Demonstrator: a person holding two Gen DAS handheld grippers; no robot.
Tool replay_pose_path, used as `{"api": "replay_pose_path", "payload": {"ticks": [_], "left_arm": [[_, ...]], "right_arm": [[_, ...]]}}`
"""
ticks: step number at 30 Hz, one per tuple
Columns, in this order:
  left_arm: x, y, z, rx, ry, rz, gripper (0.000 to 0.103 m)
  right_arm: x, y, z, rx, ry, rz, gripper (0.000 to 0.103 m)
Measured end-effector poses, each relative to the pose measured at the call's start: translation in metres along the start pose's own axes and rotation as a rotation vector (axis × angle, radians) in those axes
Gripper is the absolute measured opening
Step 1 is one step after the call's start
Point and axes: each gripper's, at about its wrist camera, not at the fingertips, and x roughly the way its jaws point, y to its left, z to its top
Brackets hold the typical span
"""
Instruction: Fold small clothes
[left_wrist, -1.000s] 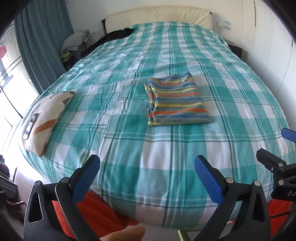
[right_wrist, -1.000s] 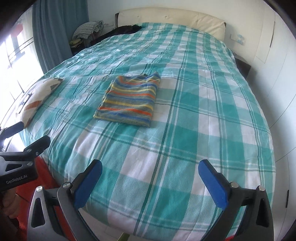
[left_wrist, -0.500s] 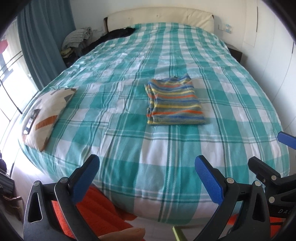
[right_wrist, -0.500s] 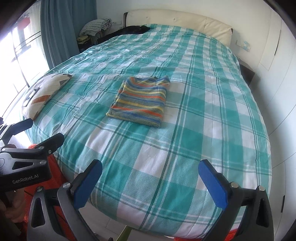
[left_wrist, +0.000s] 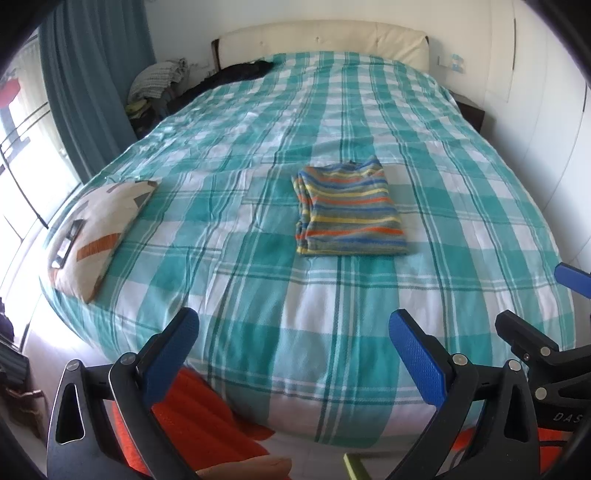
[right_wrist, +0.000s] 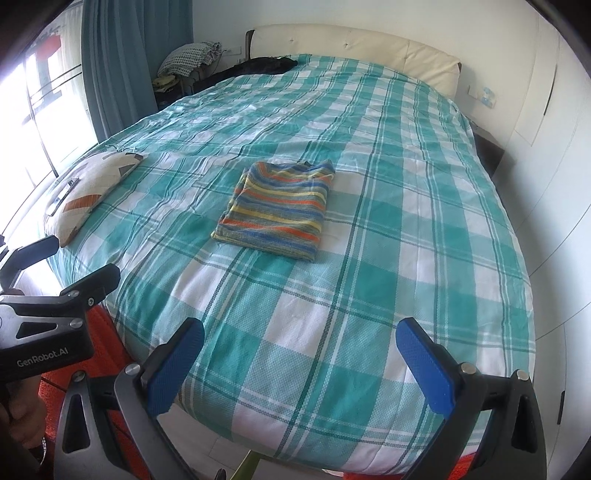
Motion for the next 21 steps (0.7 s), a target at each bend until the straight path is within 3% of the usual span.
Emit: {"api": "replay_pose_path", "payload": {"ticks": [21], "left_arm": [[0.0035, 0.0005, 0.0013, 0.036, 0.000, -0.014, 0.103]], "right_arm": [[-0.0077, -0.0006, 0.0073, 0.025, -0.012, -0.065, 0.102]]}}
